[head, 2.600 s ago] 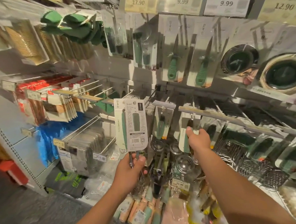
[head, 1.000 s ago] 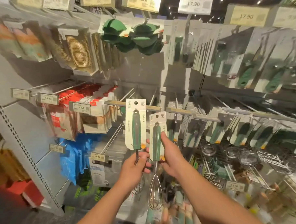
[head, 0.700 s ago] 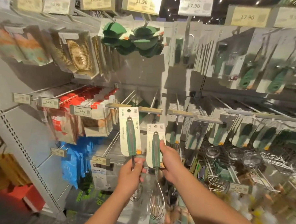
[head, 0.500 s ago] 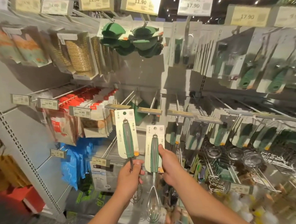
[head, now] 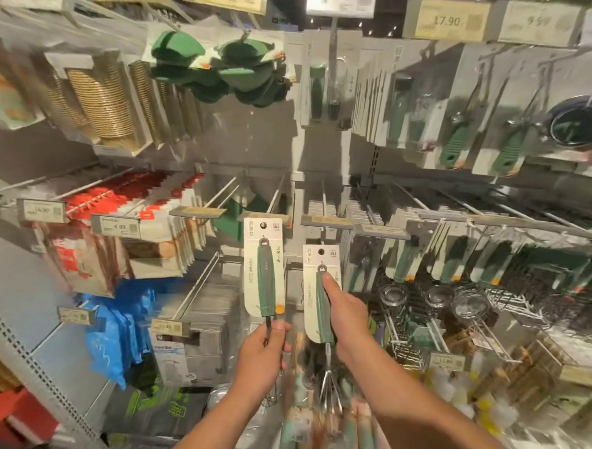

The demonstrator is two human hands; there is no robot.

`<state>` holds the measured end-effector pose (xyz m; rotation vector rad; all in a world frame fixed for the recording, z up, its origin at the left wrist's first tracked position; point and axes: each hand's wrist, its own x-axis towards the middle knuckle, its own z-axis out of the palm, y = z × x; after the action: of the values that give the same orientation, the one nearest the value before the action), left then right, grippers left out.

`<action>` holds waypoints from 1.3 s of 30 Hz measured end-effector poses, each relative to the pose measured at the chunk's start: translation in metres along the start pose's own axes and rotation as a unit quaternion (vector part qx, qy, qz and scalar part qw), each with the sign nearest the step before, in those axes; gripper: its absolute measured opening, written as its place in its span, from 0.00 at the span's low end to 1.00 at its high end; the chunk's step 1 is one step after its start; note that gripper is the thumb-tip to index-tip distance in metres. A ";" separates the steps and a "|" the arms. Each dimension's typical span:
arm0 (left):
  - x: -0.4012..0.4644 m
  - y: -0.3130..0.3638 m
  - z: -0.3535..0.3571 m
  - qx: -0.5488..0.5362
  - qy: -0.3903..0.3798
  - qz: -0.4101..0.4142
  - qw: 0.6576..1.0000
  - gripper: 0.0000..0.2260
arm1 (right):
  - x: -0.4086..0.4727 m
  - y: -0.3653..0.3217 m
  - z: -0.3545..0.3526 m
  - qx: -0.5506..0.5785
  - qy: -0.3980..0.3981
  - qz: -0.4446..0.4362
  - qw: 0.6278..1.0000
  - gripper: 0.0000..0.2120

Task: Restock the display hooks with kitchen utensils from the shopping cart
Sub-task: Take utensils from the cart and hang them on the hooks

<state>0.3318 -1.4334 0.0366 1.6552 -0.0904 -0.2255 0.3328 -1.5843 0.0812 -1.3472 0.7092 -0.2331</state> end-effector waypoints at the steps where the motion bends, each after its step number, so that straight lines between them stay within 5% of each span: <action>1: 0.001 0.000 0.002 0.005 0.001 0.002 1.000 0.13 | 0.006 0.003 -0.005 -0.004 0.013 -0.009 1.000 0.46; 4: 0.003 0.002 0.007 0.009 0.010 0.005 1.000 0.13 | 0.026 0.006 -0.011 -0.008 0.021 -0.016 1.000 0.55; 9: 0.006 0.004 0.012 0.018 0.024 0.004 1.000 0.14 | 0.033 -0.010 -0.009 -0.025 0.012 -0.006 1.000 0.30; 23: 0.009 -0.001 0.011 0.033 0.040 0.004 0.999 0.16 | 0.072 -0.023 0.006 -0.077 -0.062 0.079 0.992 0.45; 28: 0.010 -0.003 0.014 0.020 0.042 -0.003 0.999 0.17 | 0.071 -0.016 -0.001 -0.108 -0.083 0.115 0.984 0.36; 32: 0.007 -0.010 0.016 0.016 0.036 -0.014 0.999 0.18 | 0.061 -0.015 0.001 -0.086 -0.136 0.123 0.979 0.14; 39: -0.004 -0.017 0.025 0.047 0.000 -0.016 0.999 0.18 | 0.040 -0.024 0.020 -0.103 -0.231 0.021 0.967 0.27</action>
<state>0.3220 -1.4553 0.0176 1.7513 -0.0746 -0.2481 0.3817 -1.5953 0.0914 -1.5120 0.3734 0.1931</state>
